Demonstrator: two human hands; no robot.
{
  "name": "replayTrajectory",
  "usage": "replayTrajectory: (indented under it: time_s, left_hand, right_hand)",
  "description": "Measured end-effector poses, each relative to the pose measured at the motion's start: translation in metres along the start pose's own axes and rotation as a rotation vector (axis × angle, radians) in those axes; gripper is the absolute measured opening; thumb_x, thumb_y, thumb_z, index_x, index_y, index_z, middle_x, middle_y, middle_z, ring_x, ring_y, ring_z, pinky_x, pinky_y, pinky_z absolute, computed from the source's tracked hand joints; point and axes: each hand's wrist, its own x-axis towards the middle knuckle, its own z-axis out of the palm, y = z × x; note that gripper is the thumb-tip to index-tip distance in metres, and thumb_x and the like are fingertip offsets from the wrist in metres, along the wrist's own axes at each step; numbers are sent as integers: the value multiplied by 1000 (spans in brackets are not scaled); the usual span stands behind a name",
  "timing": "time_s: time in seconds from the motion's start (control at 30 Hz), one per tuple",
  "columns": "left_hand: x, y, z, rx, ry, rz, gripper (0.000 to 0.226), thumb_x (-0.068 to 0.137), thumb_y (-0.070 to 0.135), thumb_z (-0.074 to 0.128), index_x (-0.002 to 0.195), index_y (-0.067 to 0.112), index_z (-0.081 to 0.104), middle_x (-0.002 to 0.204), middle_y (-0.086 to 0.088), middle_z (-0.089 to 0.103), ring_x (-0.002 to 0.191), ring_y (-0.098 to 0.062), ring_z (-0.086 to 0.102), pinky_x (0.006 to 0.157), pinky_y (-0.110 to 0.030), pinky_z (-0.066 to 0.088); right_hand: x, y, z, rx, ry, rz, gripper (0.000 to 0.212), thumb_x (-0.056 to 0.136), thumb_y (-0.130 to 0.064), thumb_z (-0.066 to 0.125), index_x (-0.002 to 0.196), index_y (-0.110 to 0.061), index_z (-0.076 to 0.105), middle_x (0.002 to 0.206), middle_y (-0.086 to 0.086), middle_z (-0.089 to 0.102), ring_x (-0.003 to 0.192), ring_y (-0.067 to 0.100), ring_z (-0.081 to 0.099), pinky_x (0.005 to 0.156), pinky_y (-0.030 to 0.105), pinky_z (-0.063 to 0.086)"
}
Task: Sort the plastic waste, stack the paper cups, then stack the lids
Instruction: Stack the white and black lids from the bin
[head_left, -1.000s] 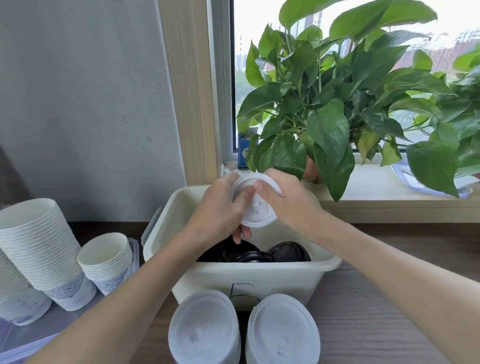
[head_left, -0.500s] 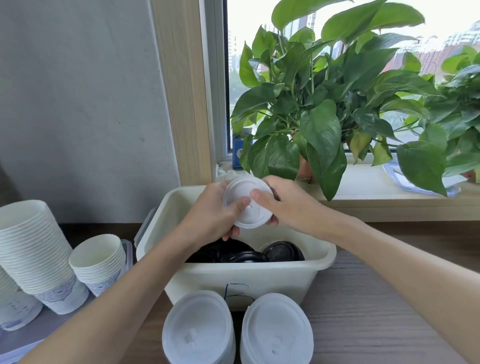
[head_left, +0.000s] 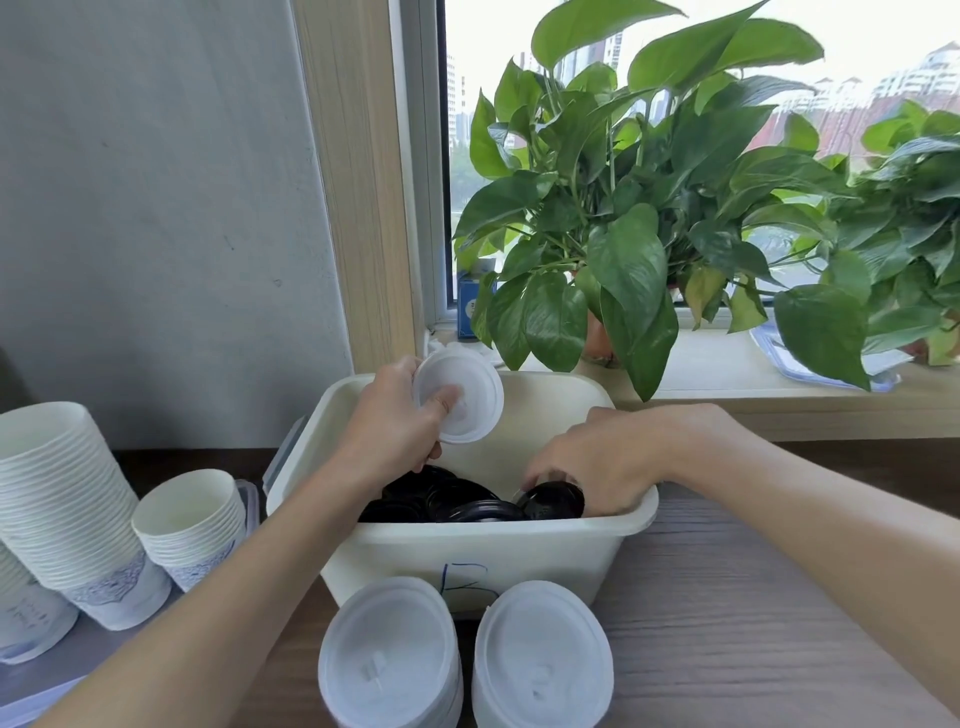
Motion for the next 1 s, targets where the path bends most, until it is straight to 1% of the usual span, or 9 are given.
replayTrajectory:
  time_s: [0.1, 0.2, 0.33, 0.5, 0.7, 0.8, 0.87, 0.93, 1.0]
  left_hand:
    - [-1, 1, 0, 12, -4, 0, 17, 101, 20, 58, 114, 10, 55, 65, -9, 59, 32, -7, 48, 37, -24, 37]
    - [-1, 1, 1, 15, -5, 3, 18, 100, 20, 59, 114, 10, 55, 65, -10, 59, 34, -8, 50, 37, -24, 38]
    - [0, 0, 0, 17, 5, -4, 17, 100, 21, 59, 113, 10, 55, 67, -10, 60, 39, -12, 52, 37, -24, 38]
    - [0, -1, 1, 4, 37, -5, 17, 101, 21, 58, 113, 11, 54, 70, -10, 60, 38, -11, 52, 37, -23, 38]
    - [2, 1, -1, -59, 138, -22, 18, 101, 22, 57, 116, 12, 52, 74, -11, 59, 42, -13, 53, 37, -24, 40]
    - [3, 2, -3, -89, 199, -21, 18, 101, 23, 57, 115, 13, 51, 72, -11, 60, 34, -6, 49, 34, -22, 38]
    - [3, 1, -5, -86, 238, -13, 18, 100, 23, 58, 114, 13, 52, 74, -11, 62, 35, -6, 50, 36, -23, 39]
    - [3, 1, -7, -80, 261, -13, 19, 100, 24, 58, 115, 13, 54, 76, -12, 63, 39, -9, 53, 38, -25, 41]
    - [3, 0, -7, -89, 268, -19, 20, 100, 25, 58, 115, 13, 54, 78, -12, 63, 42, -11, 54, 38, -25, 42]
  right_hand:
    - [4, -2, 6, -90, 54, -55, 33, 83, -27, 52, 106, -49, 47, 99, -12, 62, 92, 23, 55, 96, 43, 42]
    - [7, -1, 7, -79, 136, -56, 15, 85, -33, 53, 100, -32, 53, 90, -5, 63, 83, 24, 59, 83, 40, 49]
    - [3, 0, 4, 63, 305, -28, 38, 72, -52, 66, 98, -26, 53, 83, -7, 59, 77, 18, 56, 63, 32, 46]
    - [4, 6, 3, 239, 424, -44, 40, 64, -44, 72, 92, -23, 54, 82, -6, 60, 78, 15, 57, 66, 36, 53]
    - [0, 6, -11, 509, 592, -112, 30, 69, -37, 73, 90, -23, 56, 81, -8, 63, 74, 12, 59, 63, 27, 50]
    - [13, -4, -13, 540, 544, -111, 51, 64, -54, 70, 104, -24, 59, 95, -10, 67, 86, 11, 64, 78, 36, 55]
    - [21, -10, -12, 591, 496, -99, 86, 61, -63, 72, 134, -25, 47, 126, -12, 60, 108, 7, 60, 96, 36, 51]
    - [23, -10, -12, 701, 396, -109, 109, 65, -54, 81, 151, -20, 23, 139, -4, 51, 117, 8, 57, 103, 34, 47]
    - [21, -5, -12, 727, 309, -112, 107, 71, -40, 83, 152, -12, 18, 138, 6, 54, 115, 12, 60, 101, 32, 49]
